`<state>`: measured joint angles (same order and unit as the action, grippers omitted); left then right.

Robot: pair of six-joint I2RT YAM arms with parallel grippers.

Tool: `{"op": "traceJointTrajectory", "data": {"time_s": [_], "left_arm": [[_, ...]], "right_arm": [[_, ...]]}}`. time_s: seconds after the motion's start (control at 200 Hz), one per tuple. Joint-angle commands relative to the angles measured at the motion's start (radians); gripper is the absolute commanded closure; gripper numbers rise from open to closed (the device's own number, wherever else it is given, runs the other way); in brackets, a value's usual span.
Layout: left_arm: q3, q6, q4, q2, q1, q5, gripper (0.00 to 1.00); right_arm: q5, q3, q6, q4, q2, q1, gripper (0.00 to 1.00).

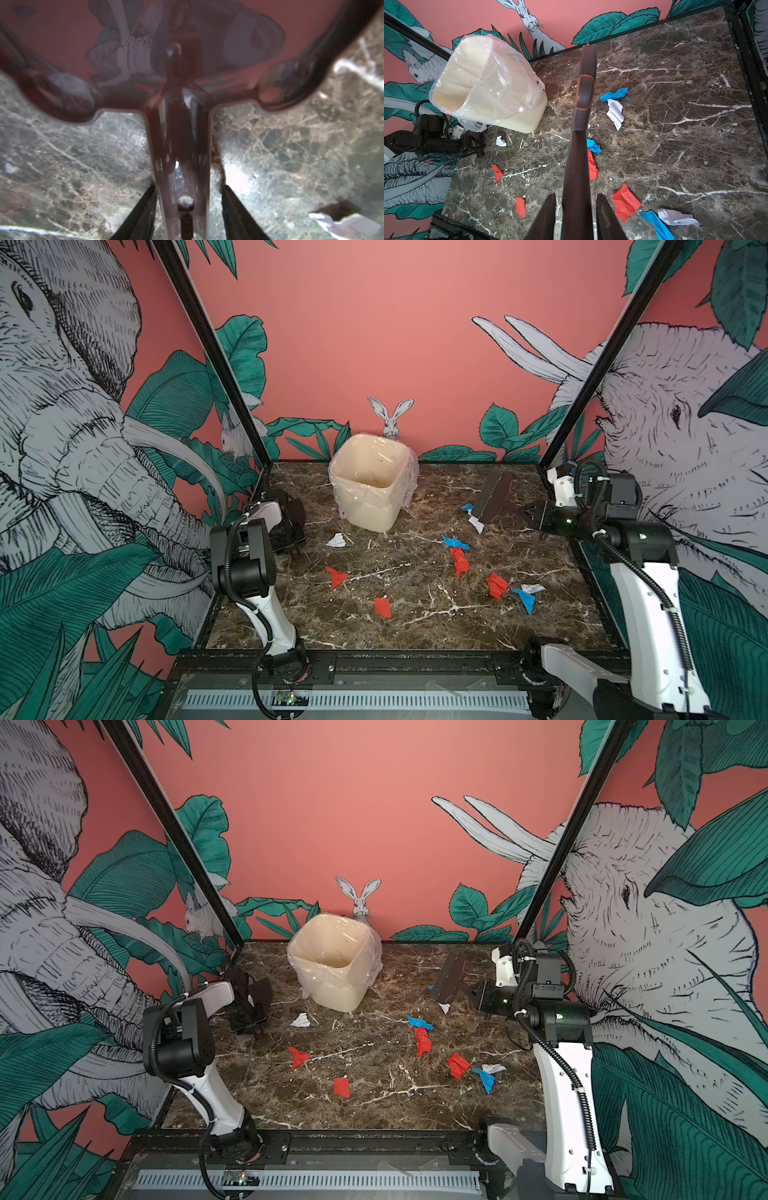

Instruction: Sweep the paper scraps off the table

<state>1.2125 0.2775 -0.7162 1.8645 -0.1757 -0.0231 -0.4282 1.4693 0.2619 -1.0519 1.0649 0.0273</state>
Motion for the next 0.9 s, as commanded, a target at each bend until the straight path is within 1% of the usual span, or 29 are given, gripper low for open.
{"op": "traceJointTrajectory", "data": {"time_s": [0.0,0.3,0.62,0.725,0.835,0.895], "left_arm": [[-0.023,0.009,0.025,0.000,-0.005,-0.002,0.52],[-0.047,0.020,0.046,0.003,-0.004,-0.009,0.64],[-0.062,0.024,0.043,-0.019,-0.005,-0.001,0.82],[-0.067,0.026,0.043,-0.031,-0.005,0.003,0.85],[-0.073,0.030,0.044,-0.046,-0.005,0.011,1.00],[-0.071,0.030,0.041,-0.051,-0.004,0.015,1.00]], "right_arm": [[-0.024,0.002,0.006,0.062,-0.014,0.003,1.00],[-0.030,0.008,0.011,0.063,-0.010,0.004,1.00],[-0.034,0.000,0.014,0.066,-0.014,0.004,1.00],[-0.036,-0.001,0.014,0.067,-0.014,0.004,1.00],[-0.037,-0.001,0.013,0.069,-0.015,0.003,1.00],[-0.036,-0.001,0.013,0.069,-0.016,0.004,1.00]]}}
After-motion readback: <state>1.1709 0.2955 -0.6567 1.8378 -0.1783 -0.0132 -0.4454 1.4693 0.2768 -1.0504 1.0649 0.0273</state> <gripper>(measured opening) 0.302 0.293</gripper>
